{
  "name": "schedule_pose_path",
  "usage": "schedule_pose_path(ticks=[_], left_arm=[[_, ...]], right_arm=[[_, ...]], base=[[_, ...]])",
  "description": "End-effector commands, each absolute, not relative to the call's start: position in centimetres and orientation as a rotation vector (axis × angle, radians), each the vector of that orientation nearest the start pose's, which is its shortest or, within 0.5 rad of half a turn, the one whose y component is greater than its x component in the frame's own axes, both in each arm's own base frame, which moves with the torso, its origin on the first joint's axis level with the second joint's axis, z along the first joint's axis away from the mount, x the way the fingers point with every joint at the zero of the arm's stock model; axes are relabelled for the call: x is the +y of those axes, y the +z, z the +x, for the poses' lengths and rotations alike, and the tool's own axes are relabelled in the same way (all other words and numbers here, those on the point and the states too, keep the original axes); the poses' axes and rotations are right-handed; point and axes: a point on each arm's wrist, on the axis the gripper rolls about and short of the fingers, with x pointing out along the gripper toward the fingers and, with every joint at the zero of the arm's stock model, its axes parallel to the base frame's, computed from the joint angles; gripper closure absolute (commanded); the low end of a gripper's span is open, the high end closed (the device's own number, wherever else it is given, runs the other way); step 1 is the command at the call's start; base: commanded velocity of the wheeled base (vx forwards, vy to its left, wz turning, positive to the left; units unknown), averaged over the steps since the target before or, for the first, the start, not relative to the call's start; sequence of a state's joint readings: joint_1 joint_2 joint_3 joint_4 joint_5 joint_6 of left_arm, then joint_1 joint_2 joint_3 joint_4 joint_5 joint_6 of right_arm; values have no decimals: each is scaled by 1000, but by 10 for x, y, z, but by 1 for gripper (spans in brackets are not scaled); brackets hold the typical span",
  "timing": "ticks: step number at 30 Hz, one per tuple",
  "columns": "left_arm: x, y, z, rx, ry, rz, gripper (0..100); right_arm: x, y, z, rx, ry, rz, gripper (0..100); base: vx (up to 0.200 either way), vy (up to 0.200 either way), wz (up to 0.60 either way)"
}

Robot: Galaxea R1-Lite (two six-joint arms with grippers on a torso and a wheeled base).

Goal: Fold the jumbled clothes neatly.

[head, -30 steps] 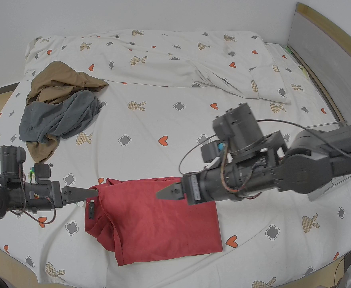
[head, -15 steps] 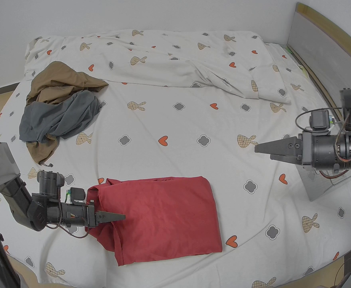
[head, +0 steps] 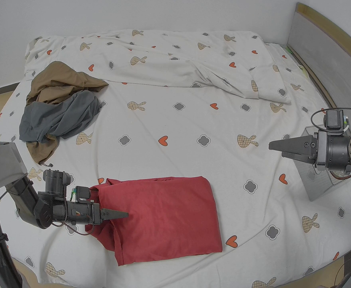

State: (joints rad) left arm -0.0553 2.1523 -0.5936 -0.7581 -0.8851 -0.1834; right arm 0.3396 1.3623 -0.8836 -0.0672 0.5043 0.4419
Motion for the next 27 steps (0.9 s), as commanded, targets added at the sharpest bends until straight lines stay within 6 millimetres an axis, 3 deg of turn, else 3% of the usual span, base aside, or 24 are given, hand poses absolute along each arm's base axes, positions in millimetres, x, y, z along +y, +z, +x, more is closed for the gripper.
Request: schedule_pose_path(ticks=[1, 10, 16, 27], left_arm=[[-34, 10, 307, 841, -819, -497, 100], [-25, 30, 303, 808, -790, -511, 100], [-5, 46, 310, 774, -732, -530, 100], [2, 61, 336, 776, -711, -537, 100]], right_arm=[[83, 241, 203, 598, 725, 445, 0], [83, 239, 205, 606, 722, 446, 0], [84, 237, 204, 613, 721, 448, 0], [84, 236, 205, 616, 722, 446, 0]], base=[[0, 0, 0], [0, 0, 0], [0, 0, 0], [0, 0, 0]])
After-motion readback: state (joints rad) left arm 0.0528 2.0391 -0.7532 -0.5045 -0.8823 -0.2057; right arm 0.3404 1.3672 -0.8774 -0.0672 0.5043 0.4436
